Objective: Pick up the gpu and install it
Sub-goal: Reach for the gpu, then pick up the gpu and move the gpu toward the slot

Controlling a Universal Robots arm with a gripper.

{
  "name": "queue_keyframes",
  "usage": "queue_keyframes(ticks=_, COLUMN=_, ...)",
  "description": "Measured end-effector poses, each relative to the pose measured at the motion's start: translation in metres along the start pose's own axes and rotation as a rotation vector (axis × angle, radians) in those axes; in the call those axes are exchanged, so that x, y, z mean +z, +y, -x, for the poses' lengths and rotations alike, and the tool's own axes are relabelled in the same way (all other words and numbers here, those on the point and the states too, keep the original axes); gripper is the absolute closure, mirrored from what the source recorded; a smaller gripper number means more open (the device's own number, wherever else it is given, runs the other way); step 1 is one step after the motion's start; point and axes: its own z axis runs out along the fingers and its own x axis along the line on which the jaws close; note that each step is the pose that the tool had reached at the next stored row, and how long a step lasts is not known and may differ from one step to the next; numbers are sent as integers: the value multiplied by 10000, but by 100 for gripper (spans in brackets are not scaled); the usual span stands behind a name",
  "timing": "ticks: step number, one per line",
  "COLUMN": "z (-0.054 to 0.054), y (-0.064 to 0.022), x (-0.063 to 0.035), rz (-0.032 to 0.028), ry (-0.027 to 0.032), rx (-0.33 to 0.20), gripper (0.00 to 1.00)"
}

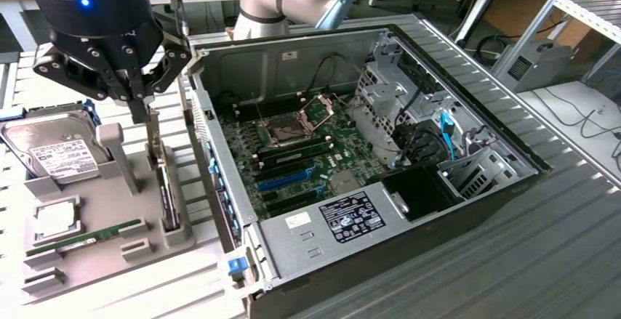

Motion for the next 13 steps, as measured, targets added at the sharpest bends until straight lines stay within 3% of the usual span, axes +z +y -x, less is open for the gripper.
queue_keyframes(ticks=5, z=-19, y=-74, x=-4, rz=-1, ry=1, rx=0, gripper=89)
queue_keyframes(ticks=13, z=-25, y=-82, x=-4, rz=-1, ry=1, rx=0, gripper=89)
